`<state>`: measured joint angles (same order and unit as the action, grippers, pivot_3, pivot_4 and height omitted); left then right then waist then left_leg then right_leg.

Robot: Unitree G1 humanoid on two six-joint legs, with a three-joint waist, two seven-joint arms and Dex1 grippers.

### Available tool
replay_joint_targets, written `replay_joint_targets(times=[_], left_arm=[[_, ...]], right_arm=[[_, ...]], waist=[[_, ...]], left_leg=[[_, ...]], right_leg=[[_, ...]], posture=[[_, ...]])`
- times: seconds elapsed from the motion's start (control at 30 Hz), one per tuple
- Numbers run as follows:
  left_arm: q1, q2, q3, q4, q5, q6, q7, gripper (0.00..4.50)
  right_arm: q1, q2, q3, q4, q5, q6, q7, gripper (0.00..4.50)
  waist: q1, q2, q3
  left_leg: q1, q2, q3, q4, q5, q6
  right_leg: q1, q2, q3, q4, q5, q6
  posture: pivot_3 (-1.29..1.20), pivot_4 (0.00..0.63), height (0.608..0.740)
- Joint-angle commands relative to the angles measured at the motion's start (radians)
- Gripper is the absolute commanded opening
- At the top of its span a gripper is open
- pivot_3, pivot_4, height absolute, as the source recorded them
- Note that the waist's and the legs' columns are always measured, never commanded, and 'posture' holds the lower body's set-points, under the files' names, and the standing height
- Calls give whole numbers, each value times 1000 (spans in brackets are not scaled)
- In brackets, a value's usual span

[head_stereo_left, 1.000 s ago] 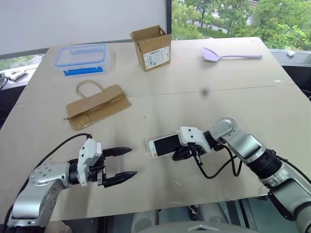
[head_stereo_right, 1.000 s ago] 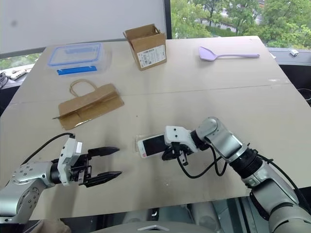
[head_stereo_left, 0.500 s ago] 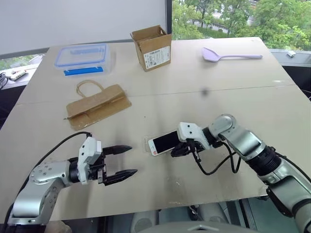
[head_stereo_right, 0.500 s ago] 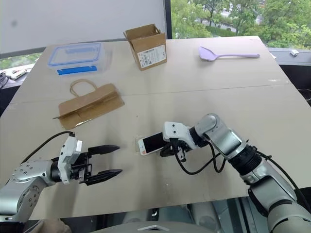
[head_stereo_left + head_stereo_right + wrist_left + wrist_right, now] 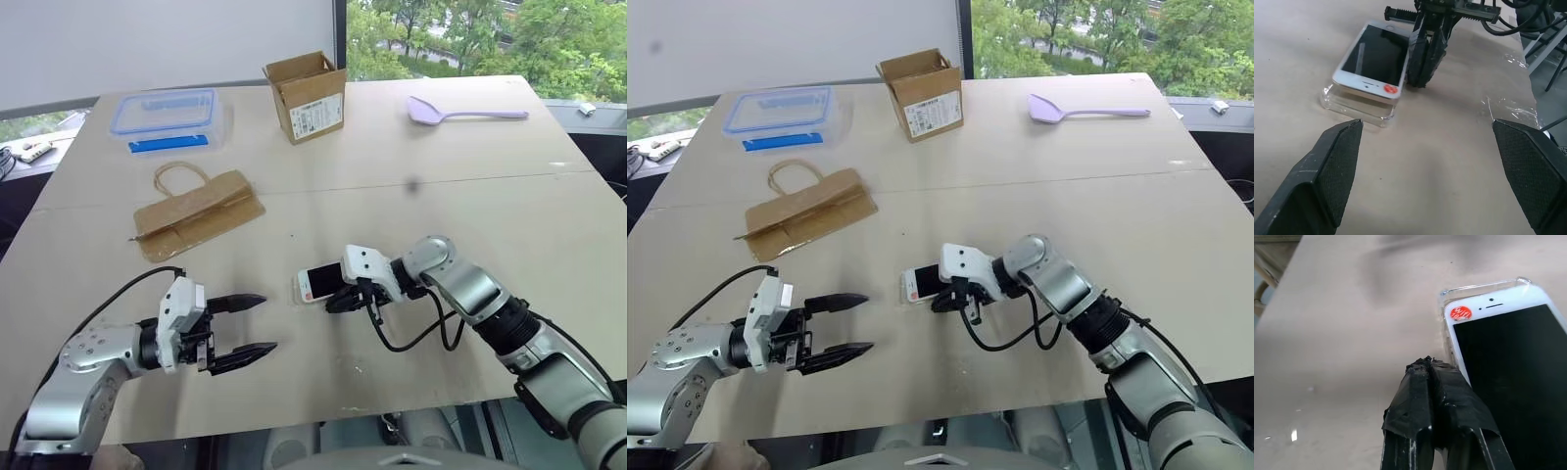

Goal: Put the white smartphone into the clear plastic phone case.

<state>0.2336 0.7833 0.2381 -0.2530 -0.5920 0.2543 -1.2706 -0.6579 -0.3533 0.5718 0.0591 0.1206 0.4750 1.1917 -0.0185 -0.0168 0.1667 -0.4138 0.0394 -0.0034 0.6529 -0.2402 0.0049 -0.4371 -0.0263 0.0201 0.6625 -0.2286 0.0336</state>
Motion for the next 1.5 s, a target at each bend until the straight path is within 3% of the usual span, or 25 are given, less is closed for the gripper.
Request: replay_joint_targets(times=[0.03, 0.4, 0.53, 0.83, 1.2, 1.5], left_arm=[[16, 10, 29, -23, -12, -11, -8, 4393], [15, 7, 26, -20, -12, -14, -5, 4393], [11, 7, 24, -17, -11, -15, -5, 4393], [9, 5, 28, -14, -8, -18, 0, 4393], [19, 4, 33, -20, -10, -22, 11, 4393], [12, 3, 30, -15, -10, -23, 9, 4393]], right_arm=[[-25, -7, -33, -18, 8, -14, 9, 59], [-48, 65, -136, -80, 125, 80, -30, 59], [-73, 93, -125, 3, 53, 10, -107, 59], [-57, 66, 25, 138, -130, -111, -106, 59], [-22, 56, 147, 241, -277, -99, -84, 59], [12, 119, 51, 286, -178, 94, -95, 59]], waist=[[1, 0, 0], [0, 0, 0], [0, 0, 0], [-2, 0, -1], [-2, 0, -7], [-9, 3, -21]], left_leg=[[0, 0, 0, 0, 0, 0], [0, 0, -1, 0, 0, 0], [0, 0, -1, 0, 0, 0], [1, 0, 0, 0, 0, 0], [31, 0, 1, -3, 0, 0], [33, 1, 0, -5, 0, 0]], right_leg=[[0, 0, 0, 0, 0, 0], [0, 0, 0, 0, 0, 0], [0, 0, 0, 1, 0, 0], [1, 0, 0, 0, 0, 0], [26, -2, 1, 0, -6, -1], [26, -3, 4, 0, -6, -2]], posture=[[0, 150, 740], [0, 150, 740], [0, 150, 740], [0, 150, 740], [0, 150, 740], [0, 150, 740]])
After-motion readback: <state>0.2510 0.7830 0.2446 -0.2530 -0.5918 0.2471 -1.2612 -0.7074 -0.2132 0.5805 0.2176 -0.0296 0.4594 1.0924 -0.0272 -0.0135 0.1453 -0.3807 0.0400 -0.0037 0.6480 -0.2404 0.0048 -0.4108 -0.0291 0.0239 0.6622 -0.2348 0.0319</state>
